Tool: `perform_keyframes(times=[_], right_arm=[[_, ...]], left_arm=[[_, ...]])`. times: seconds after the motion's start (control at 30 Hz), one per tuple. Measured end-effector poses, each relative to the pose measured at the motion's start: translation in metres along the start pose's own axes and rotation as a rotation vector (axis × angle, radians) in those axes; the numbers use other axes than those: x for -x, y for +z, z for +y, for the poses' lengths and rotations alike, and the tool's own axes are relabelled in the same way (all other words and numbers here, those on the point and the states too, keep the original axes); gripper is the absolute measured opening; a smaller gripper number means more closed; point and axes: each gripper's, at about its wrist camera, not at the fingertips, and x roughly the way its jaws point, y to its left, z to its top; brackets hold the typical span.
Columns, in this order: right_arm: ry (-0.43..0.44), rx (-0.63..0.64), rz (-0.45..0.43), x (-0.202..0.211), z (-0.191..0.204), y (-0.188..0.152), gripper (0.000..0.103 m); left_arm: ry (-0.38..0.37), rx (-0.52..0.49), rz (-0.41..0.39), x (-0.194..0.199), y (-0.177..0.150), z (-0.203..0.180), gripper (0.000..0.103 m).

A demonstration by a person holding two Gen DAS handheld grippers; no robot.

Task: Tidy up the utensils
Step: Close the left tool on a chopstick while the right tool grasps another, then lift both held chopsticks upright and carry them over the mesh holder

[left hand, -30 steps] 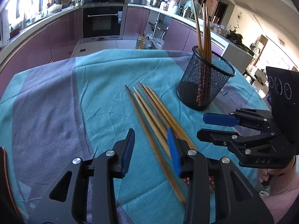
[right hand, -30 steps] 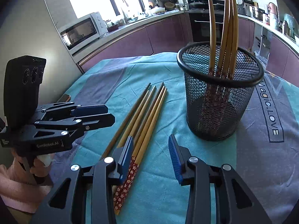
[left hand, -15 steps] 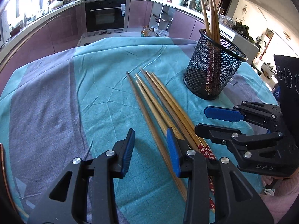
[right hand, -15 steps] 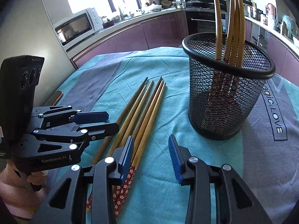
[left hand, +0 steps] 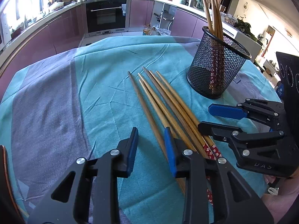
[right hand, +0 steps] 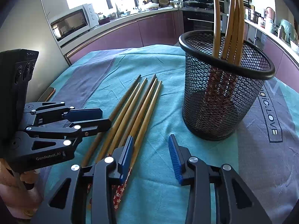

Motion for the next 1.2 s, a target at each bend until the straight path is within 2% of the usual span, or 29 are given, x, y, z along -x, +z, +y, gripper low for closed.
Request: perform_keyframes(times=[0.27, 0.5, 0.63, 0.67, 0.7, 0.77, 0.83, 1.2], right_arm=[[-0.028, 0.024, 0.009, -0.009, 0.007, 0.007, 0.036], [-0.045, 0.014, 0.003, -0.019, 0.006, 0.018, 0.029], [-0.042, -0.007, -0.004, -0.02, 0.004, 0.019, 0.02], [-0.034, -0.019, -0.004, -0.02, 0.002, 0.019, 0.017], [-0.019, -0.031, -0.003, -0.019, 0.0, 0.019, 0.01], [0.003, -0.06, -0.004, -0.018, -0.006, 0.017, 0.009], [0.017, -0.079, -0.006, -0.016, -0.008, 0.016, 0.006], [0.069, -0.104, -0.05, 0.007, -0.016, 0.013, 0.006]], left_arm=[[0.008, -0.011, 0.008, -0.007, 0.008, -0.001, 0.028], [0.015, -0.001, 0.013, -0.013, 0.017, 0.0, 0.025], [0.029, 0.012, 0.014, -0.016, 0.021, 0.0, 0.021], [0.033, 0.017, 0.013, -0.017, 0.021, 0.0, 0.019], [0.03, 0.022, 0.012, -0.017, 0.02, 0.001, 0.018], [0.021, 0.04, 0.011, -0.017, 0.021, 0.002, 0.012], [0.016, 0.06, 0.009, -0.016, 0.021, 0.004, 0.012], [-0.025, 0.1, -0.026, 0.005, 0.013, 0.012, 0.008]])
